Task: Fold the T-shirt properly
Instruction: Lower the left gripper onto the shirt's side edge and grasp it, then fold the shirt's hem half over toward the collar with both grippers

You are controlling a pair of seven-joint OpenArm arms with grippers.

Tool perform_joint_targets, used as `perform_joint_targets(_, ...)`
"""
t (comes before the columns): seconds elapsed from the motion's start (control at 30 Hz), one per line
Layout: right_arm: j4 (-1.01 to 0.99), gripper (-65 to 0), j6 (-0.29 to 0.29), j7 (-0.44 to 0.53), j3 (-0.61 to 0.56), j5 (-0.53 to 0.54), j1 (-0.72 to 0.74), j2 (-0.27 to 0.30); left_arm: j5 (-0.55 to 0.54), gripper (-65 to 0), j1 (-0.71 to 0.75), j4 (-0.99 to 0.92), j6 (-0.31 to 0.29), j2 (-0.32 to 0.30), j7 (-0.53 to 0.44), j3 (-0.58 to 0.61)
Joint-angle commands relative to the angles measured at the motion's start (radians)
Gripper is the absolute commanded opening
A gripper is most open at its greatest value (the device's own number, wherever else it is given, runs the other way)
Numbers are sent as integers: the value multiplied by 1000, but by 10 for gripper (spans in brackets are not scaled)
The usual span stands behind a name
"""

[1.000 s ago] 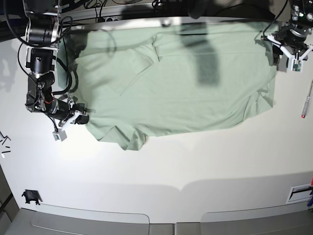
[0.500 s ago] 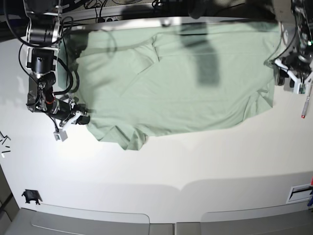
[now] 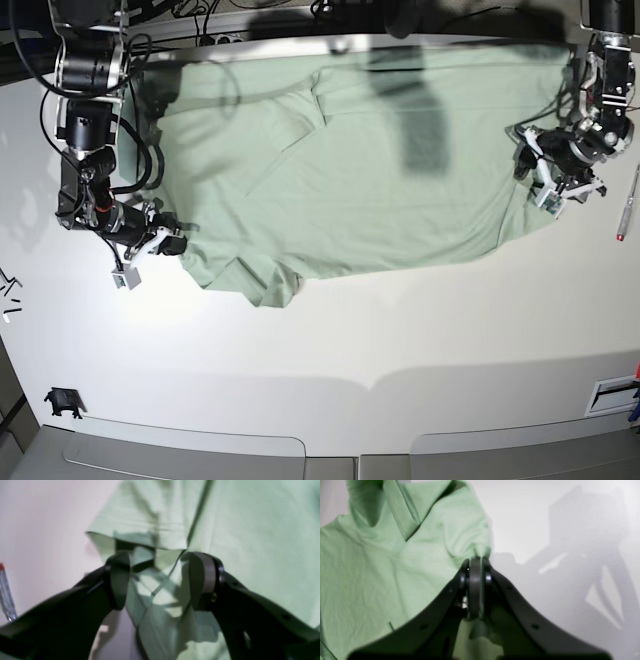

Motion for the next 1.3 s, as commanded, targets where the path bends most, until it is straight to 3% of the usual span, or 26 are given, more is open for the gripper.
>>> perform_joint_targets(0.0, 8, -650, 6, -8, 0, -5, 19, 14, 22, -298, -29, 14, 25, -20, -25, 6)
perform_joint_targets(0.17, 8, -650, 6, -9, 0, -5, 19, 14, 69, -298, -69, 14, 80, -20, -26, 23)
perform_joint_targets(0.47, 8, -650, 6, -9, 0, -5, 19, 14, 11, -298, -77, 14, 80, -16, -27, 24)
perform_joint_targets(0.87, 8, -650, 6, -9, 0, -5, 19, 14, -28, -303, -77, 13, 80, 38, -32, 24)
perform_joint_targets(1.0, 8, -650, 6, -9, 0, -5, 19, 14, -25, -364, -78, 13, 127, 38, -34, 23)
perform_joint_targets(1.2, 8, -650, 6, -9, 0, -5, 19, 14, -21, -377, -79, 13, 167, 39, -34, 23)
perform_joint_targets(1.27, 8, -650, 6, -9, 0, -5, 19, 14, -21, -416, -77, 13, 177, 39, -34, 23)
